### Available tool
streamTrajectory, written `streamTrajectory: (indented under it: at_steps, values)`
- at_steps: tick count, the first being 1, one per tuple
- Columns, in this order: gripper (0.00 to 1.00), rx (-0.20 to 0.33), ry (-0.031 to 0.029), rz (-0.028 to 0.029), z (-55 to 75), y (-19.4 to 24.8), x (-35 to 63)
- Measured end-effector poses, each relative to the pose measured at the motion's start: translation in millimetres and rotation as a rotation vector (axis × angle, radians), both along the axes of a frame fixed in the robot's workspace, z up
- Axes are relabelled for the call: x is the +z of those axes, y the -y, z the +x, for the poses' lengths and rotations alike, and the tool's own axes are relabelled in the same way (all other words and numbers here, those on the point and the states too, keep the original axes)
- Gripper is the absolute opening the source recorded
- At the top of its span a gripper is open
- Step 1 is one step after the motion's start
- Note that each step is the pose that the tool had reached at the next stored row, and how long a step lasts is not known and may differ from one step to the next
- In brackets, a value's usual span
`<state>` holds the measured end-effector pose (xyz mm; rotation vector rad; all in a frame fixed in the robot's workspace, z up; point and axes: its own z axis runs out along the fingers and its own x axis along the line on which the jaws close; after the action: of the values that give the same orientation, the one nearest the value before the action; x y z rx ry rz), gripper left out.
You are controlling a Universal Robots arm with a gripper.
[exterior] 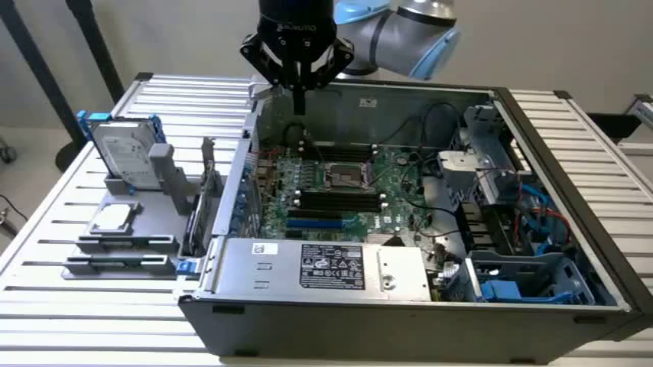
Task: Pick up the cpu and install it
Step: 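Reach for the cpu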
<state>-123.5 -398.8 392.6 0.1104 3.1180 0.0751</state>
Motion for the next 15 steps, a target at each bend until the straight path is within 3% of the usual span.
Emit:
streamTrajectory:
  at_steps: [11,15]
  values:
    - [0.11,0.000,-0.0002,-0.0001,-0.7,0.0,0.0]
    - [0.11,0.000,-0.0009,-0.0001,-15.9,-1.4,-0.3]
